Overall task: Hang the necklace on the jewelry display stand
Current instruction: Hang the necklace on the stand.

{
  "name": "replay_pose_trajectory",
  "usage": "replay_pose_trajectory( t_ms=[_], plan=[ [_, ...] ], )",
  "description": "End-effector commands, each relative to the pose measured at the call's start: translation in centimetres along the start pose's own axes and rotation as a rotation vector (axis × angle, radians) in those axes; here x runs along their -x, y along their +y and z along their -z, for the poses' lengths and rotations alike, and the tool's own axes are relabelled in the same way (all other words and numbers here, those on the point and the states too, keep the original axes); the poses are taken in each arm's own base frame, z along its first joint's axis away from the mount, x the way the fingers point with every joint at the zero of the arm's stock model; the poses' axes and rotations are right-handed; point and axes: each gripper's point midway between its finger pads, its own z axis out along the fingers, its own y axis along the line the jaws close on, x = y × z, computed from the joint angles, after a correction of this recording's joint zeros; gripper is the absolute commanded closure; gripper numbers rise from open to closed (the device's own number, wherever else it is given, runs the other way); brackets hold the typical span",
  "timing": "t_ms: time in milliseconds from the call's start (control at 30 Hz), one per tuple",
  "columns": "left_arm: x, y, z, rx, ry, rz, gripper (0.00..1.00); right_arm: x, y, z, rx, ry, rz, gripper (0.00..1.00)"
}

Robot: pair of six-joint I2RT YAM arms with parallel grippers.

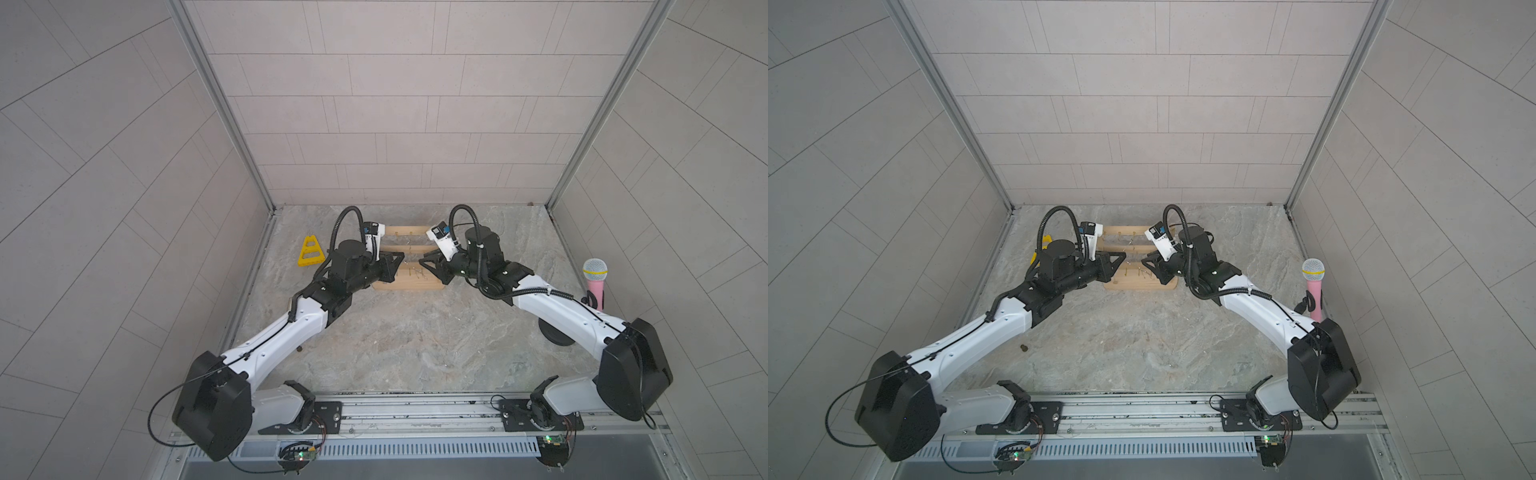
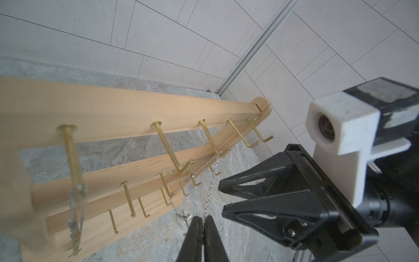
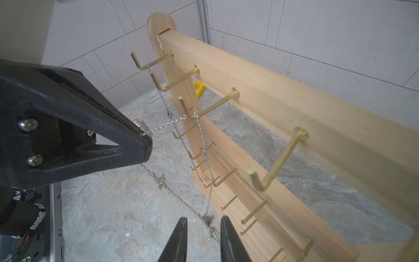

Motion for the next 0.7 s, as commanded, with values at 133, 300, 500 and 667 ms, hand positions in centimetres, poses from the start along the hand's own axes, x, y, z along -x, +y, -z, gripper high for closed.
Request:
replay_pose_trajectory(
  t_ms=[133,300,500,667],
  plan=[
    [1.3,-1.0,-0.2,-0.014,-0.027,-0.04,0.91,2.9,-0.2,-1.0,0.001,-0.156,-0.064,0.65],
    [1.3,-1.0,0.0,-0.007,-0.027,-0.046,0.91,3.0,0.6,-2.2,0.02,-0.157,-0.061,0.64],
    [1.3,-1.0,0.1,-0.006,-0.027,-0.047,0.91,3.0,0.5,-3.2,-0.001,-0.161,-0.066,0.63],
    [1.3,-1.0,0.0,-0.01,-0.027,-0.049,0.91,3.0,-0.3,-3.8,-0.031,-0.172,-0.092,0.64]
  ],
)
